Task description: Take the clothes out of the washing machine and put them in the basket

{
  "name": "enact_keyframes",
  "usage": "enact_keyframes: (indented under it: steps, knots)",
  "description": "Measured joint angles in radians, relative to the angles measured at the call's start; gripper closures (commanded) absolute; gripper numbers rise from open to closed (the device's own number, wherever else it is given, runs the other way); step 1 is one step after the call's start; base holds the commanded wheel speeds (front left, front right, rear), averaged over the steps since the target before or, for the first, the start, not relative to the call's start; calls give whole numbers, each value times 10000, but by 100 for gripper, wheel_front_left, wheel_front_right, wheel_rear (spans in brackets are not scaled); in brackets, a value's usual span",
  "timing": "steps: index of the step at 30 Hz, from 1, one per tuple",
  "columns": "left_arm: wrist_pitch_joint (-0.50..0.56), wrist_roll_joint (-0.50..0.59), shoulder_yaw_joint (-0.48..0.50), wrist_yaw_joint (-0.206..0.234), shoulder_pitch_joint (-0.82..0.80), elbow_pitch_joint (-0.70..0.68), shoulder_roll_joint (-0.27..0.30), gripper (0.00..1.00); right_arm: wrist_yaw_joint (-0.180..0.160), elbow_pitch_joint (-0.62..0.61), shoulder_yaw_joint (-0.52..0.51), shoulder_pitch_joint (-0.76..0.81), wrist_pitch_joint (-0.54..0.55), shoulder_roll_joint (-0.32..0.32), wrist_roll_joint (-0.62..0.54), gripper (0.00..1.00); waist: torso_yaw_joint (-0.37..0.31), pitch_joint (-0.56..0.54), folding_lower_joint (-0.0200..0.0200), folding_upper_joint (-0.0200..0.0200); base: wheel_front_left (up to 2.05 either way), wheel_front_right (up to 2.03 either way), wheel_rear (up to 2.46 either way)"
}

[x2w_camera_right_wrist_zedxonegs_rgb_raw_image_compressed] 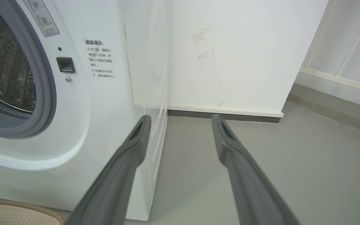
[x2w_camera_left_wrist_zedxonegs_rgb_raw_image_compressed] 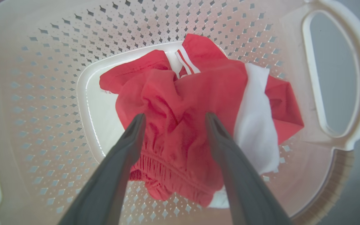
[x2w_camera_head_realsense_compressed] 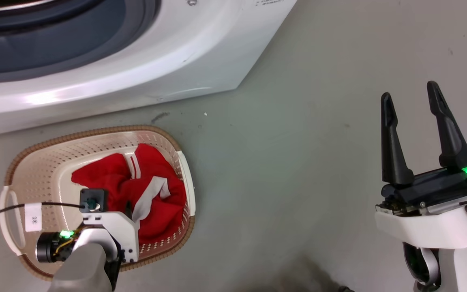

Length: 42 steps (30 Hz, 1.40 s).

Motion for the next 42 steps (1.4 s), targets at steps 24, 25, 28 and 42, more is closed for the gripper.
enact_keyframes:
  steps: [24, 25, 28, 42]
  knots:
    - [-35, 2104, 2019, 1103, 3909, -5741, -318, 0, 0, 832, 10, 1708, 0, 2, -420, 0, 784, -3282, -2, 0, 0, 0, 0]
    - [-33, 2249, 2150, 1108, 4088, -5981, -376, 0, 0, 851, 6, 1789, 0, 2, -428, 0, 822, -3420, -2, 0, 0, 0, 0]
    - [-35, 2604, 2514, 1131, 4572, -6631, -537, 0, 0, 890, 25, 1993, 0, 0, -477, 0, 934, -3813, -3, 0, 0, 0, 0]
    - [-35, 3940, 3875, 1035, 6721, -10238, -1298, 0, 2, 1081, -211, 3037, 0, 2, -639, 0, 1521, -5532, -3, 0, 0, 0, 0]
